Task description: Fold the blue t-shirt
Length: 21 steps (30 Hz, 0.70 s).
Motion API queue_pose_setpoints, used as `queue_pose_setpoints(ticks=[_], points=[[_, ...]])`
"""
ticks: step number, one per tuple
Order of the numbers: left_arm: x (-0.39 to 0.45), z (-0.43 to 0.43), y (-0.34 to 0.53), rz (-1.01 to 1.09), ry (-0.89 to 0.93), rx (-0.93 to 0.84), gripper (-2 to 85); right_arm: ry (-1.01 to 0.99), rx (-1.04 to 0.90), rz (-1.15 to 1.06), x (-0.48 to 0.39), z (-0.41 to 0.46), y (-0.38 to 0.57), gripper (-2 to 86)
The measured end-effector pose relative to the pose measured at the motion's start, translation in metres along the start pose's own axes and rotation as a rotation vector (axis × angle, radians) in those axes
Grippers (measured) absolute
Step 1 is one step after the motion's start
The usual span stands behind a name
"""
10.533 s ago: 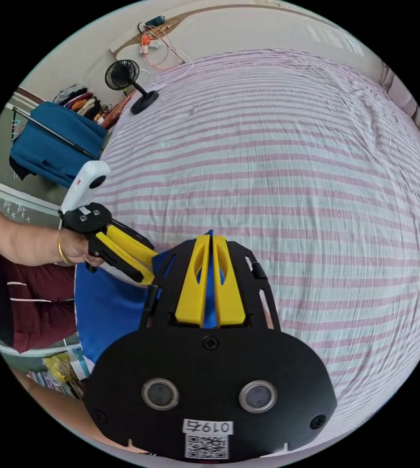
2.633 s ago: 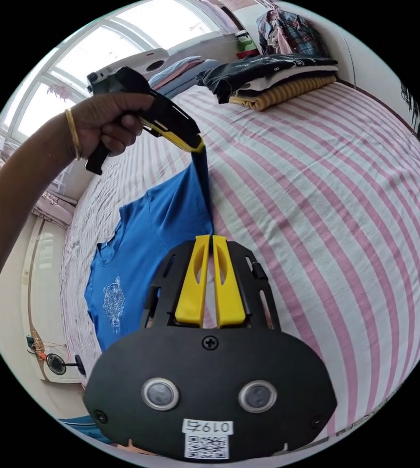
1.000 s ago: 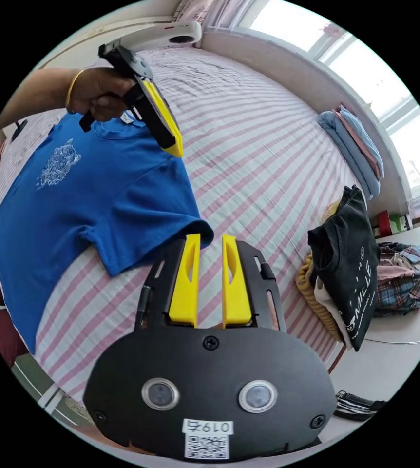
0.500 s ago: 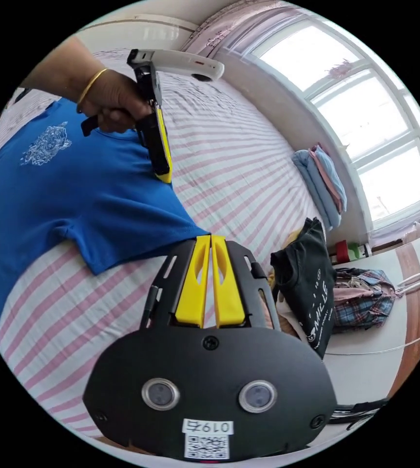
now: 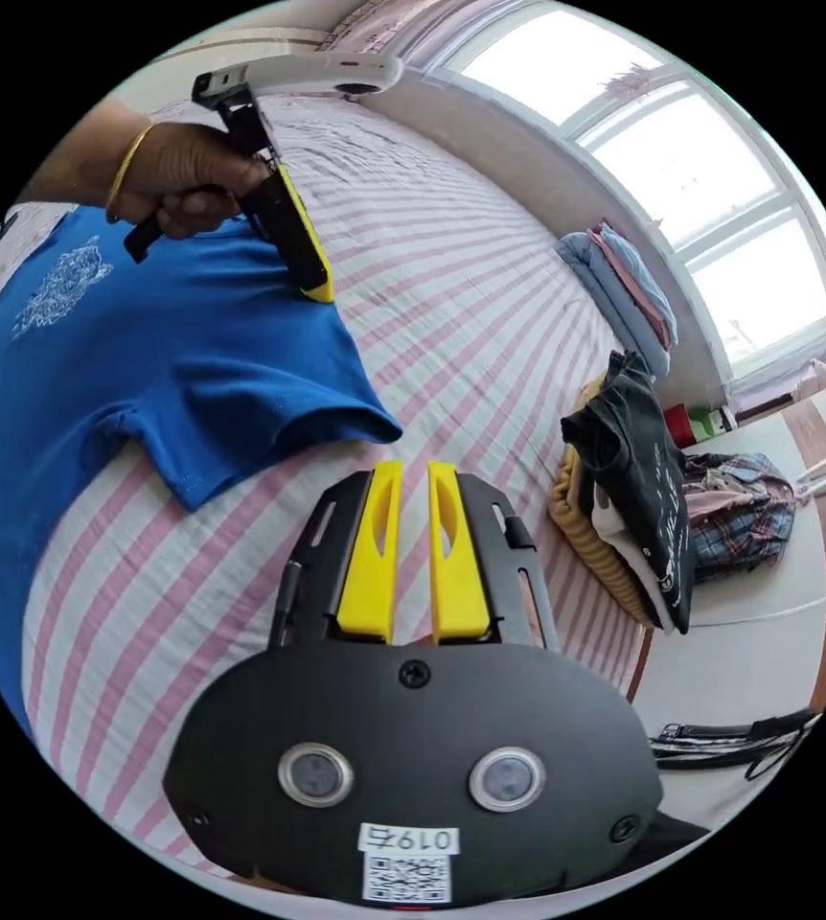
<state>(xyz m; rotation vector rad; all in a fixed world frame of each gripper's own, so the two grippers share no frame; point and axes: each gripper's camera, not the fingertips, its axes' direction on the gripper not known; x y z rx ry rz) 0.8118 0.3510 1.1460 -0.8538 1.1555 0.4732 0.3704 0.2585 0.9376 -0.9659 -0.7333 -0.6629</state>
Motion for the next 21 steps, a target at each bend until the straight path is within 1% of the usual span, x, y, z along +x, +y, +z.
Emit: queue_pose_setpoints(ticks=[1, 3, 4, 5, 6, 8, 10, 13, 16, 19, 21], points=[[0.001, 0.000, 0.002, -0.004, -0.001, 0.006, 0.7, -0.026, 0.009, 0.054, 0.003, -0.003, 0.002, 3.1], [0.001, 0.002, 0.004, -0.013, 0.006, 0.011, 0.7, -0.242, -0.002, 0.268, 0.014, -0.009, 0.012, 1.5], [0.001, 0.002, 0.005, -0.022, 0.010, 0.013, 0.7, -0.298, 0.002, 0.326, 0.015, -0.010, 0.015, 1.8], [0.001, 0.003, 0.005, -0.025, 0.012, 0.013, 0.7, -0.400, 0.006, 0.419, 0.016, -0.010, 0.023, 2.3], [0.002, 0.004, 0.006, -0.027, 0.014, 0.010, 0.7, -0.478, -0.003, 0.485, 0.013, -0.008, 0.031, 4.6], [0.004, 0.005, 0.006, -0.023, 0.012, 0.006, 0.7, -0.556, -0.026, 0.554, 0.004, -0.004, 0.040, 7.1], [0.007, 0.006, 0.004, -0.010, 0.009, -0.001, 0.7, -0.596, -0.029, 0.548, -0.009, -0.003, 0.044, 8.2], [0.010, 0.008, 0.002, 0.008, 0.006, -0.013, 0.7, -0.542, -0.048, 0.445, -0.031, -0.008, 0.040, 10.3], [0.013, 0.010, -0.001, 0.018, 0.005, -0.022, 0.7, -0.398, -0.051, 0.281, -0.055, -0.016, 0.028, 10.7], [0.016, 0.012, -0.003, 0.018, 0.005, -0.023, 0.7, -0.242, -0.033, 0.084, -0.084, -0.023, 0.013, 8.1], [0.018, 0.012, -0.004, 0.017, 0.005, -0.023, 0.7, -0.110, -0.040, -0.107, -0.112, -0.024, 0.006, 7.1]])
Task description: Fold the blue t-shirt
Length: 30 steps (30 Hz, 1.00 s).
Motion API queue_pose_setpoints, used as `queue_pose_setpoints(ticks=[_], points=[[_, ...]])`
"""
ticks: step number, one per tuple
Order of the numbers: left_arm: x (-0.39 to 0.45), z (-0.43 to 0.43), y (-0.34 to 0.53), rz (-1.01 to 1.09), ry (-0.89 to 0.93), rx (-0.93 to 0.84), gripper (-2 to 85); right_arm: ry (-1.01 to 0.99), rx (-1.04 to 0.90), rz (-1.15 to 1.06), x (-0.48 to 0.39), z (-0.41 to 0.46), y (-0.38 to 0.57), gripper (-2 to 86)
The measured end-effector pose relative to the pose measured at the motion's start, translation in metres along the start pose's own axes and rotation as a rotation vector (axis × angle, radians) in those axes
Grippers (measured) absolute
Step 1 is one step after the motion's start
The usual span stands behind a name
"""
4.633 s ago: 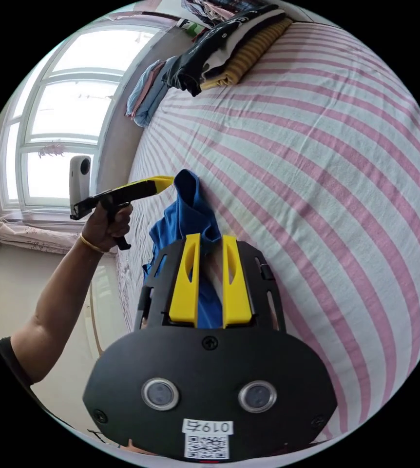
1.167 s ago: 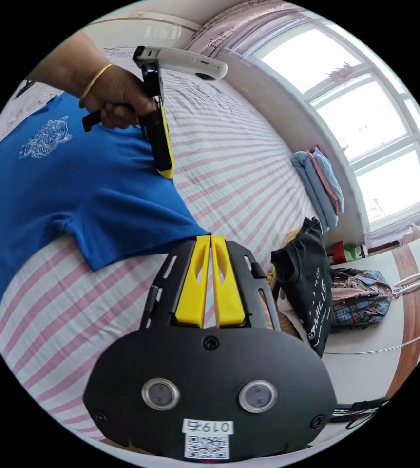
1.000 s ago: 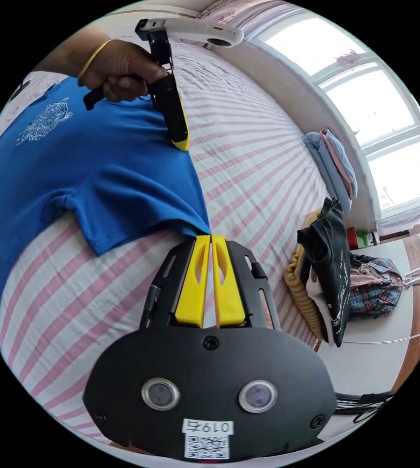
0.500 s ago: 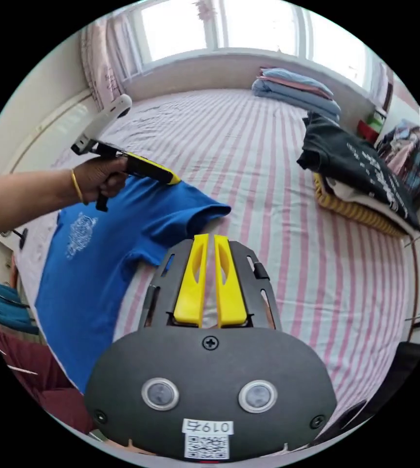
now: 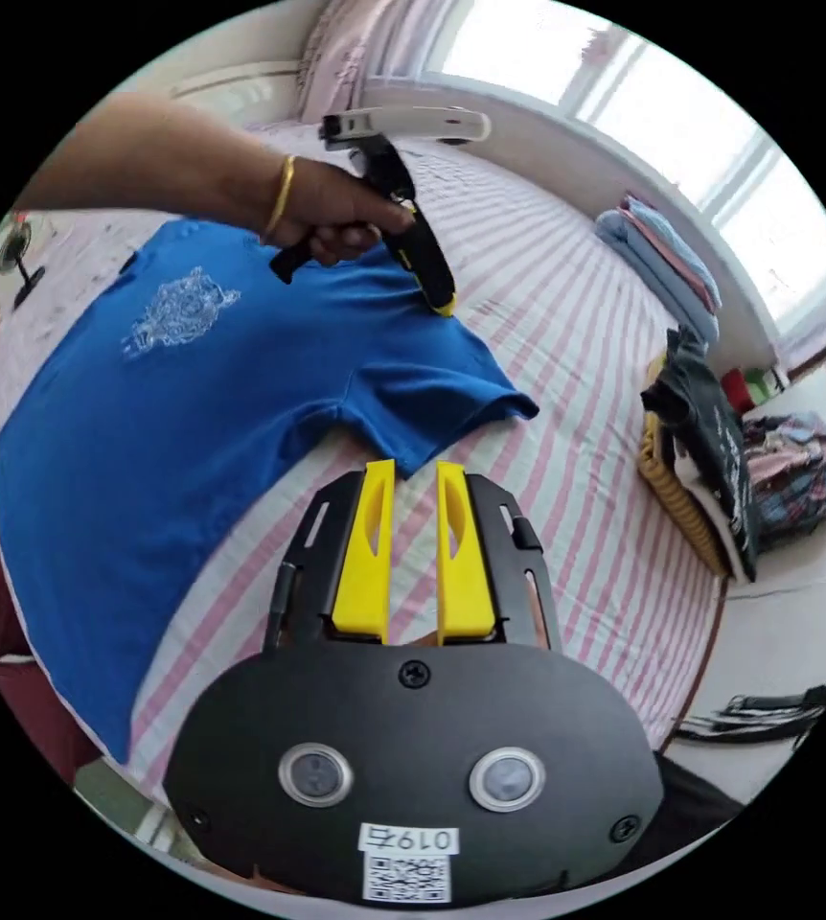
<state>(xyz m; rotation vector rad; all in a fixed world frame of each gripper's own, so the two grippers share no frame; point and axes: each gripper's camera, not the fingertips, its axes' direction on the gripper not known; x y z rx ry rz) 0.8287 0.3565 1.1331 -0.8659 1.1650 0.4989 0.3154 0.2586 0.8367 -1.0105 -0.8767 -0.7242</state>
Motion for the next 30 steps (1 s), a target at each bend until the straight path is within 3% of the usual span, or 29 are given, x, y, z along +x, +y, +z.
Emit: queue_pose_setpoints(ticks=[9, 18, 30], points=[[0.007, 0.003, -0.009, 0.007, 0.009, -0.002, 0.7, 0.218, -0.036, -0.370, -0.066, 0.013, -0.012, 6.3], [0.014, 0.007, -0.020, 0.011, 0.007, -0.010, 0.8, 0.231, -0.056, -0.449, -0.096, 0.018, -0.030, -0.1], [0.022, 0.011, -0.035, 0.017, -0.001, -0.025, 0.7, 0.326, -0.153, -0.531, -0.144, 0.017, -0.037, -0.8]])
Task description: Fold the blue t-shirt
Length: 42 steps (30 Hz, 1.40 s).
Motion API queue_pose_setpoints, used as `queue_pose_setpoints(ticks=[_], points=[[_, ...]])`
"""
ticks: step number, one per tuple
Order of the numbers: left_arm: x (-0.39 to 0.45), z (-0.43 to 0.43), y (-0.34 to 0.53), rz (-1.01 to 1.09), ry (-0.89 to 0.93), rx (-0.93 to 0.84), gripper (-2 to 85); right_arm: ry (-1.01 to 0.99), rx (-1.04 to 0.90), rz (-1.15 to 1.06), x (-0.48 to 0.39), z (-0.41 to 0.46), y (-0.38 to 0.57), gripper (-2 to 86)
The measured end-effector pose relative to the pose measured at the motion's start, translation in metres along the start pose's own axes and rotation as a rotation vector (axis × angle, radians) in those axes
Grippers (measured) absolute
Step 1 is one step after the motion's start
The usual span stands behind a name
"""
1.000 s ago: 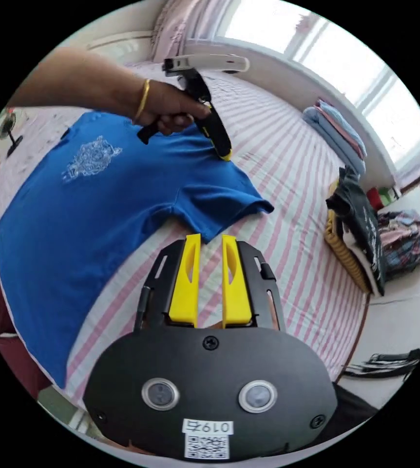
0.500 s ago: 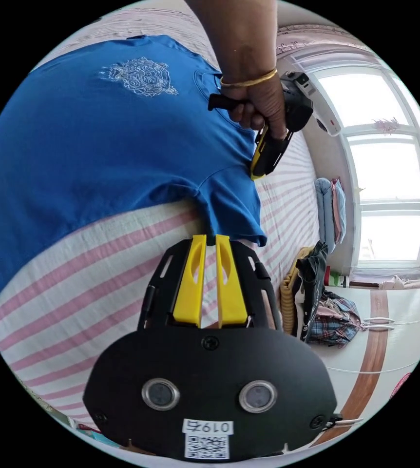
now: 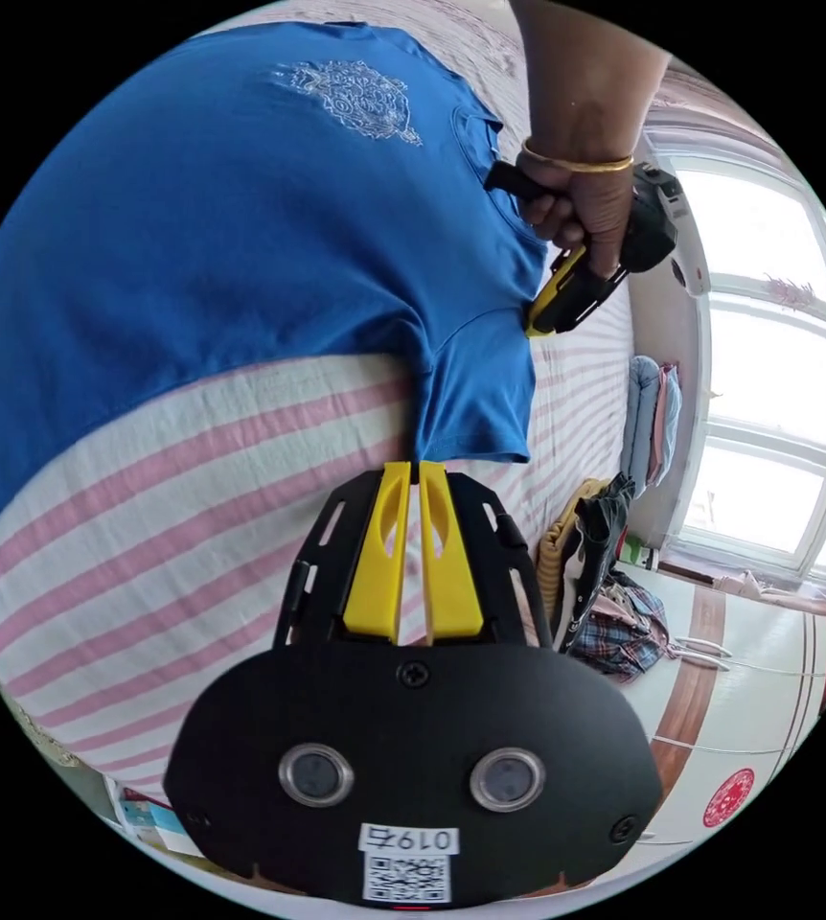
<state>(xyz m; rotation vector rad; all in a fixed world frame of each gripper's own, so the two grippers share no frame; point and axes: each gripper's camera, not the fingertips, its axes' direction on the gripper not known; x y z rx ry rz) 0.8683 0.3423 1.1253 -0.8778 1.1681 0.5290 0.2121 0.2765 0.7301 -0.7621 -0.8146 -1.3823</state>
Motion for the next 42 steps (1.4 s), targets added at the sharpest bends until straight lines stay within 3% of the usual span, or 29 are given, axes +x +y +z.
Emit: queue_pose_setpoints(ticks=[5, 7, 15, 26, 34, 37, 39, 42], points=[[0.015, -0.024, -0.004, 0.031, -0.042, 0.088, 0.7, 0.006, -0.023, -0.006, -0.004, -0.005, -0.010, -0.8], [0.036, -0.030, -0.009, 0.105, 0.114, 0.121, 0.7, 0.006, -0.028, -0.008, -0.004, -0.006, -0.013, -0.8], [0.090, 0.033, -0.035, 0.223, 0.224, -0.045, 0.7, 0.024, -0.045, -0.015, 0.000, -0.011, -0.017, -0.8], [0.095, 0.062, -0.039, 0.210, 0.104, -0.052, 0.6, 0.100, -0.077, -0.021, -0.002, -0.010, -0.007, -0.7], [0.099, 0.065, -0.024, 0.341, 0.113, -0.112, 0.7, 0.164, -0.077, 0.030, 0.016, -0.010, 0.028, -0.4], [0.102, 0.061, -0.012, 0.388, 0.100, -0.100, 0.7, 0.050, -0.022, 0.214, 0.047, -0.020, 0.047, -0.9], [0.102, 0.057, -0.004, 0.395, 0.087, -0.082, 0.7, -0.178, 0.045, 0.513, 0.093, -0.025, 0.065, -0.9], [0.097, 0.052, 0.009, 0.385, 0.096, -0.026, 0.7, -0.482, 0.129, 0.780, 0.139, -0.010, 0.087, -0.9]])
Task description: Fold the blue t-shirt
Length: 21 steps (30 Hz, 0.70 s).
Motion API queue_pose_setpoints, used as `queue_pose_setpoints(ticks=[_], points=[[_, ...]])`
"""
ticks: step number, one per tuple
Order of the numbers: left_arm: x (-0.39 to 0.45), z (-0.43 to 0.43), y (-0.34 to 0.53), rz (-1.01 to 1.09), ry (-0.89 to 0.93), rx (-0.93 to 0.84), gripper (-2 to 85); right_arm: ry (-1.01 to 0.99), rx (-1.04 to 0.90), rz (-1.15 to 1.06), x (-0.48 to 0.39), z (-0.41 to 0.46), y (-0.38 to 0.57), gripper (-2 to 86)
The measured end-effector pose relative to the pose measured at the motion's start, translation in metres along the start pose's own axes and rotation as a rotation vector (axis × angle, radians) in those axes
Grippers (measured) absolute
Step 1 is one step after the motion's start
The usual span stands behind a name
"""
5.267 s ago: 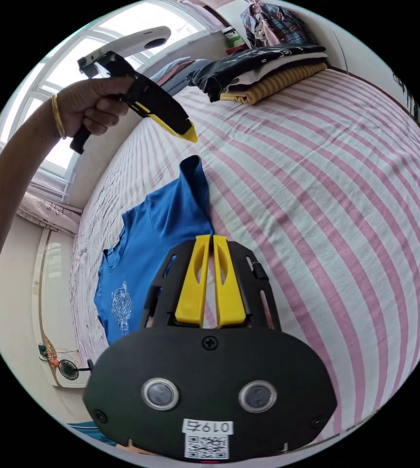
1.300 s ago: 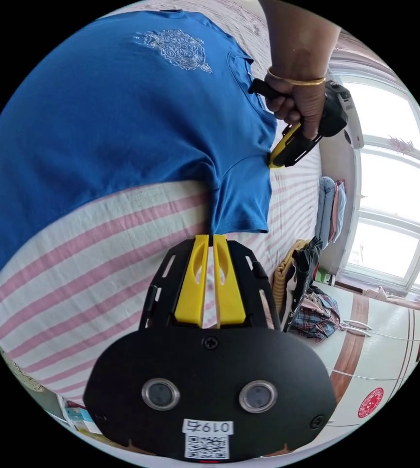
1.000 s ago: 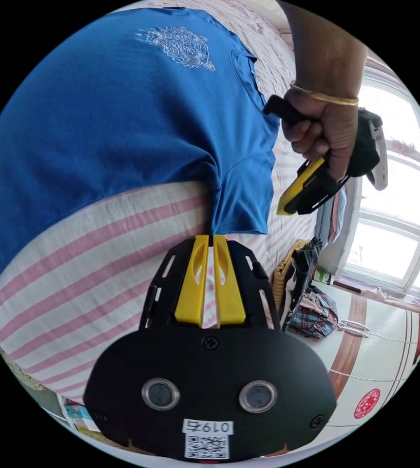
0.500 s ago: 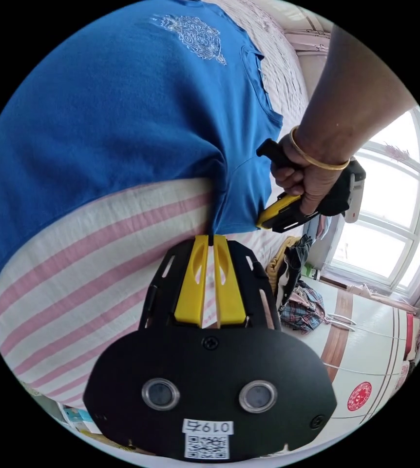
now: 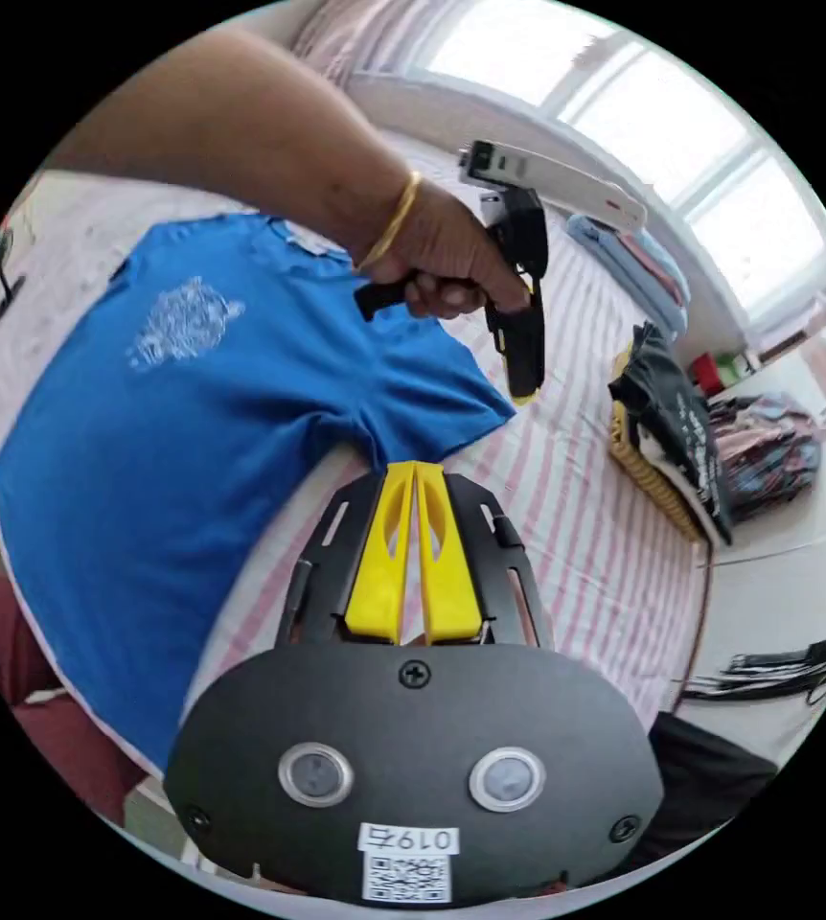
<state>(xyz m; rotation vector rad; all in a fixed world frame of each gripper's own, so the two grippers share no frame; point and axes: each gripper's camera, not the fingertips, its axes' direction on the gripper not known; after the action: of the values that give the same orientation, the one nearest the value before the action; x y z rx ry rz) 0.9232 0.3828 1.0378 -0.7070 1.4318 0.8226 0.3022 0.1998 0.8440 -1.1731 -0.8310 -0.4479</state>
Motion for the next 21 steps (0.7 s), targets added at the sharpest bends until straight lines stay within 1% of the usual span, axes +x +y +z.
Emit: queue_pose_setpoints(ticks=[3, 5, 8, 10, 11, 12, 13, 14, 16, 17, 19, 21], points=[[-0.004, -0.003, 0.017, -0.045, 0.011, 0.047, 0.8, -0.107, -0.088, 0.087, 0.030, 0.022, -0.005, -0.8], [-0.009, -0.009, 0.032, -0.083, 0.023, 0.088, 0.8, -0.109, -0.144, 0.080, 0.039, 0.033, -0.003, -0.8], [-0.022, -0.030, 0.071, -0.173, 0.038, 0.170, 0.8, -0.110, -0.138, 0.099, 0.057, 0.027, -0.001, -0.9], [-0.030, -0.049, 0.126, -0.234, 0.081, 0.220, 0.7, -0.169, -0.073, 0.159, 0.074, 0.014, 0.000, -0.9], [-0.029, -0.054, 0.143, -0.242, 0.092, 0.234, 0.7, -0.240, -0.001, 0.209, 0.086, 0.003, 0.001, -1.0], [-0.027, -0.059, 0.180, -0.258, 0.117, 0.253, 0.7, -0.332, 0.059, 0.244, 0.095, -0.006, 0.002, -1.0], [-0.022, -0.060, 0.221, -0.289, 0.146, 0.266, 0.7, -0.377, 0.073, 0.248, 0.097, -0.008, 0.002, -1.0], [-0.019, -0.059, 0.242, -0.313, 0.159, 0.264, 0.7, -0.420, 0.065, 0.231, 0.098, -0.010, 0.000, -1.0], [0.002, -0.051, 0.324, -0.395, 0.152, 0.258, 0.7, -0.365, 0.011, 0.171, 0.089, -0.008, -0.006, -1.0], [0.008, -0.049, 0.342, -0.411, 0.129, 0.250, 0.7, -0.311, -0.029, 0.134, 0.083, -0.004, -0.010, -1.0], [0.034, -0.039, 0.409, -0.498, 0.007, 0.196, 0.7, -0.296, -0.039, 0.111, 0.079, 0.000, -0.015, -1.0], [0.049, -0.032, 0.451, -0.547, -0.041, 0.178, 0.7, -0.276, -0.079, 0.108, 0.080, 0.004, -0.021, -1.0]])
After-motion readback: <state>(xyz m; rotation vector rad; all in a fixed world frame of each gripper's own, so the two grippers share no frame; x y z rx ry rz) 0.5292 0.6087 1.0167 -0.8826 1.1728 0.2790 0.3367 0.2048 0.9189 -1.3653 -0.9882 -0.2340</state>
